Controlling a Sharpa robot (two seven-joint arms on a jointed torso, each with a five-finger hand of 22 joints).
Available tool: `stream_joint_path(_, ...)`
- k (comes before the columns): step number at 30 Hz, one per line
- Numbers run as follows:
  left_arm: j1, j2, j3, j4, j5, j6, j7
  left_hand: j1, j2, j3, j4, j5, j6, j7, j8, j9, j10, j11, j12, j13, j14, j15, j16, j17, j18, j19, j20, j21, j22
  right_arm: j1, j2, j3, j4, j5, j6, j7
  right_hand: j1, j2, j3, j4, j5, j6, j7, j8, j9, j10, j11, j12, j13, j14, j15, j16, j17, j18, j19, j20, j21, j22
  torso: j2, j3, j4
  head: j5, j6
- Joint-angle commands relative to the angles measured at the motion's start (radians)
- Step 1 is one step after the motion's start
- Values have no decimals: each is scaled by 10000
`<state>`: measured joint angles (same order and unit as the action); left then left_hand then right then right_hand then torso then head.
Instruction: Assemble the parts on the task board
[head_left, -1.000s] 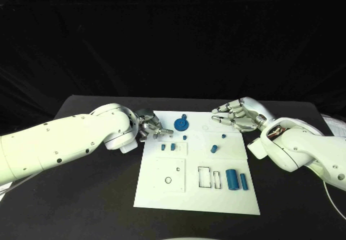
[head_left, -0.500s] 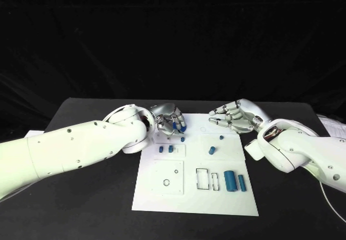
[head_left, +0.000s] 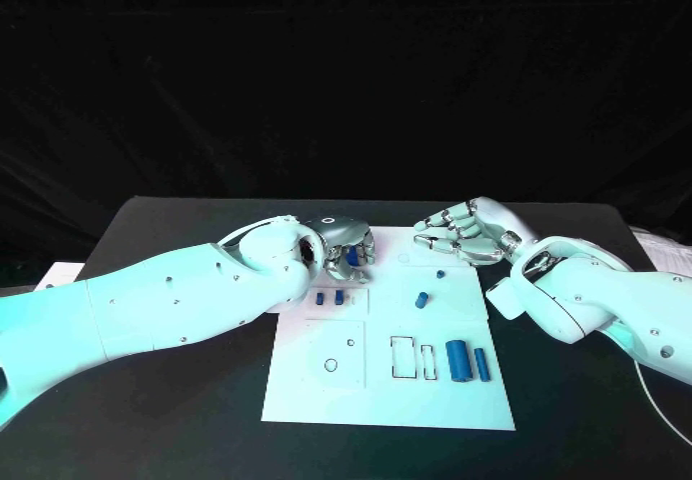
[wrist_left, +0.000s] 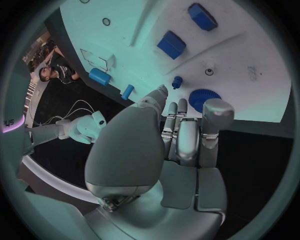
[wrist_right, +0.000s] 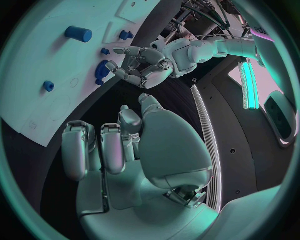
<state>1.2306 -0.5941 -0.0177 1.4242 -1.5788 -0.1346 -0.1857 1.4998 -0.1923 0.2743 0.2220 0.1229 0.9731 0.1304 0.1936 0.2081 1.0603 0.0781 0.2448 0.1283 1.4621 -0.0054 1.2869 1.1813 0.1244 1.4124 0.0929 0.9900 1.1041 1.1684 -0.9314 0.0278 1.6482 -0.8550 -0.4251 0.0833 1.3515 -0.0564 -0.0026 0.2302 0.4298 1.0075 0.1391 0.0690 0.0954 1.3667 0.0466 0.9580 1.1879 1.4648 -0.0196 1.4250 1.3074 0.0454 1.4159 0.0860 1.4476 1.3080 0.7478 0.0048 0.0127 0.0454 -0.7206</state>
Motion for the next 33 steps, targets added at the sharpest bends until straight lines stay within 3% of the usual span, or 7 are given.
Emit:
stream_joint_path(1, -26, 126, 6, -124, -762, 658, -30, -81, 42, -33, -24, -11, 135, 11, -68, -71, 140, -7, -107, -104, 348, -27, 197, 162, -171, 144, -10, 446, 376, -8, 19, 1, 11, -38, 123, 115, 107, 23, -48, -3, 55, -10, -34, -12, 15, -57, -6, -62, -11, 580, -53, -44, 341, 73, -52, 13, -39, 608, -9, -4, 8, -1, -22)
stream_joint_path(17, -86, 446, 11, -431, -997, 1100, -165, 205, 247, 461, -192, 11, 670, -46, -245, -252, 699, -81, -509, -406, 390, -97, 224, -108, -350, 416, -70, 1541, 1322, -8, 43, 1, 15, -48, 134, 120, 107, 23, -48, -3, 55, -10, -34, -12, 15, -57, -6, -62, -11, 580, -53, -44, 341, 73, -52, 13, -39, 608, -13, -2, 3, 2, -55)
stream_joint_path(33, -144, 648, 12, -645, -1126, 1440, -231, 320, 208, 1199, -500, 14, 939, -47, -486, -403, 1090, -104, -953, -590, 375, -112, 283, -240, -386, 398, -95, 1799, 1609, -8, 39, 1, 26, -49, 139, 121, 107, 23, -48, -3, 55, -10, -34, -12, 15, -57, -6, -62, -11, 580, -53, -44, 341, 73, -52, 13, -39, 608, -15, -3, 8, -3, -83)
